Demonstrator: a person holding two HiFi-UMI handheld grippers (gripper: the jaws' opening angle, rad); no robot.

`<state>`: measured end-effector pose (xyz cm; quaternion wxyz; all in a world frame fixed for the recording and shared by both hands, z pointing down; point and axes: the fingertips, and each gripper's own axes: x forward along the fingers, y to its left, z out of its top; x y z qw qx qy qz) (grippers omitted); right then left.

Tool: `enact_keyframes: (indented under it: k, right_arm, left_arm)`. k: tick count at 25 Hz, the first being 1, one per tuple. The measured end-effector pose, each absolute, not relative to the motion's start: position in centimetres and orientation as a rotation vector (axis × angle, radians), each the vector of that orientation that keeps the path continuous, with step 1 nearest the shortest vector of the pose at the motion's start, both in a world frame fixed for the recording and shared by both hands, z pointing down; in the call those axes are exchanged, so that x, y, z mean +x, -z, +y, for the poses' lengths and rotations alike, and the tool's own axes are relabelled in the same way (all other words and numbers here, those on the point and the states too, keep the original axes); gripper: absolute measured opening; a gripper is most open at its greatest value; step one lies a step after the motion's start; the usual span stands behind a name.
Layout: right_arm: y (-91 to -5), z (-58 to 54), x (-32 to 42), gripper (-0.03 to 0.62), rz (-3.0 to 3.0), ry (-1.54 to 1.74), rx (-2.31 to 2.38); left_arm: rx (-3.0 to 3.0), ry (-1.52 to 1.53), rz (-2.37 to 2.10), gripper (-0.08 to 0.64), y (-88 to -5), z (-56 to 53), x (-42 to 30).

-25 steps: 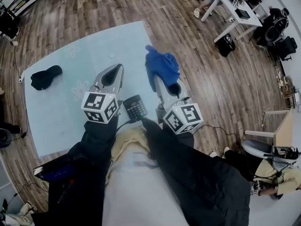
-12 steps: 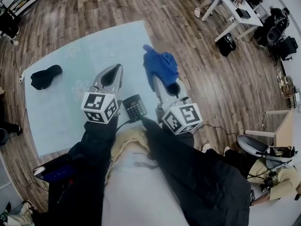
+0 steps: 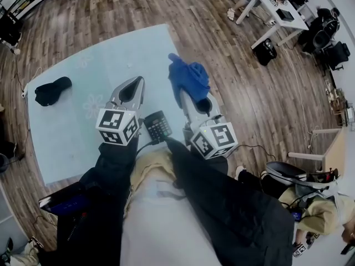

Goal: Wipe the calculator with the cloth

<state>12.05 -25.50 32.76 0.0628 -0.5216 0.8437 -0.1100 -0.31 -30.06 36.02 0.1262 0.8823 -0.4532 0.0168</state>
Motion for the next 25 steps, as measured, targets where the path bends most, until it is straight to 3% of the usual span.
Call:
enact_keyframes:
  k: [25]
  right_arm:
    - [-33.8,-25.4,11.9,0.097,2.555,0.406,-1.568]
  left_arm:
    - [2.546,-0.125,-1.246,-0.003,-37.5,-29.8,0.5]
